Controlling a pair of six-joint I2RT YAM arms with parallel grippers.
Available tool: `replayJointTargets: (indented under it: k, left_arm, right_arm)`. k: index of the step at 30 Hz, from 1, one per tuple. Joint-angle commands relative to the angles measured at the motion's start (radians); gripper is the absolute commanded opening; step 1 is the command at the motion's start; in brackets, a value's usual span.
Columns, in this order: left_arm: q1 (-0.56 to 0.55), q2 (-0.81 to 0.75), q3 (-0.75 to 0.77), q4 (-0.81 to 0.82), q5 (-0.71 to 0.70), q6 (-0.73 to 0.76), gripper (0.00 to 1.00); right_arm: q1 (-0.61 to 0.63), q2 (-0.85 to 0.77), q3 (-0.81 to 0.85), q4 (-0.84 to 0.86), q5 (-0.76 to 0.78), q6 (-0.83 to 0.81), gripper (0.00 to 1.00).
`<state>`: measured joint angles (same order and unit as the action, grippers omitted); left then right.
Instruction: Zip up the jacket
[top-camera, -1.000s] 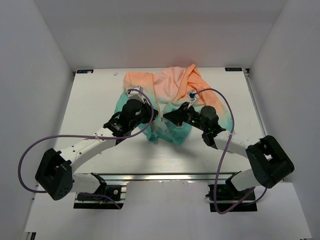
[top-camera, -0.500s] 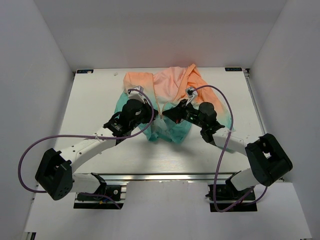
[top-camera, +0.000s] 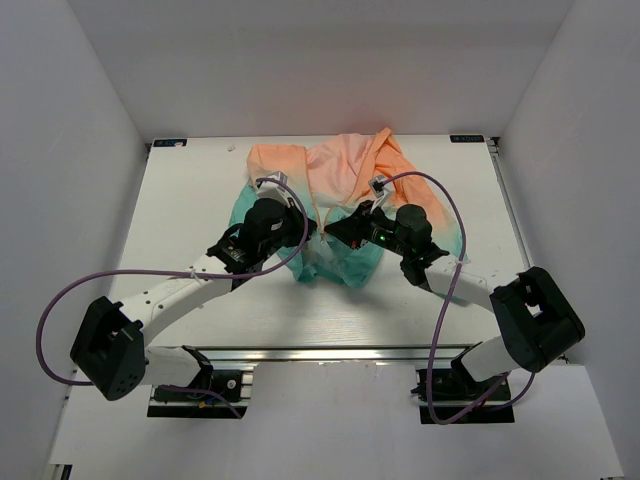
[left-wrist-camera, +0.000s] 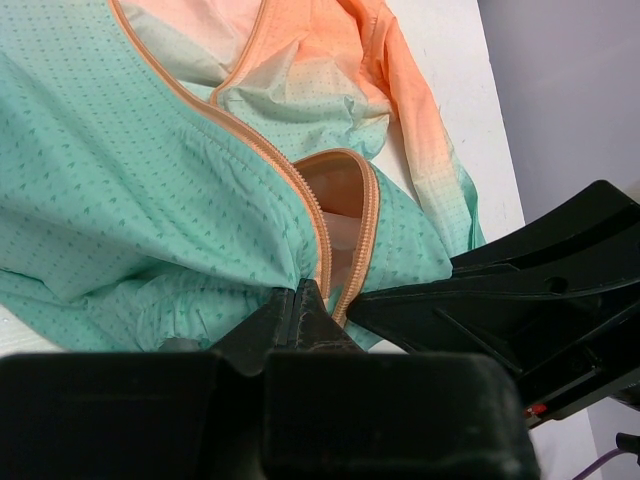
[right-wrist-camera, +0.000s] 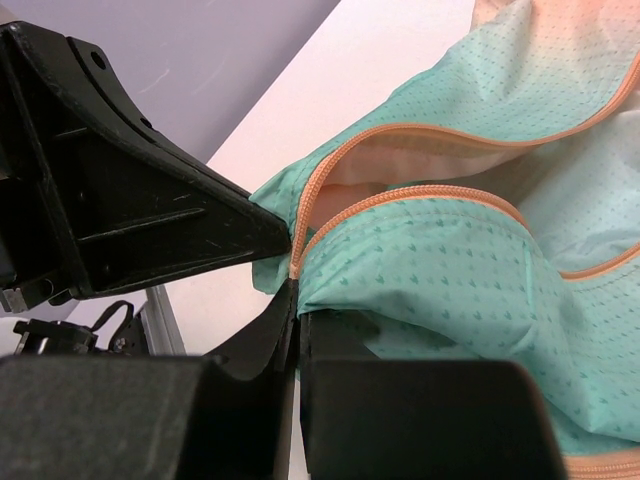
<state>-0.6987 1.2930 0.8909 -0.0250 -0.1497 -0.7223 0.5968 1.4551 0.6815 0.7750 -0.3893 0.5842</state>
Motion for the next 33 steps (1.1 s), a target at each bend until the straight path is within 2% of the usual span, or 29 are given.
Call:
replayJointTargets:
  k: [1,14,21,33]
  left_arm:
    - [-0.007,-0.038,-0.004,0.013,-0.010,0.009,0.00]
    - [-0.007,-0.038,-0.027,0.017,0.016,0.004,0.00]
    - [-0.007,-0.063,-0.061,0.083,0.052,0.004,0.00]
    - [-0.005,-0.081,-0.056,0.080,0.039,-0.002,0.00]
  right_arm:
    - [0.005,-0.010,0.026,0.033,0.000,-0.012,0.00]
    - [0.005,-0.006,0.032,0.089,0.033,0.016,0.00]
    - [0.005,0.010,0.050,0.086,0.030,0.014,0.00]
    - [0.003,-0.039,-0.002,0.037,0.001,-0.012,0.00]
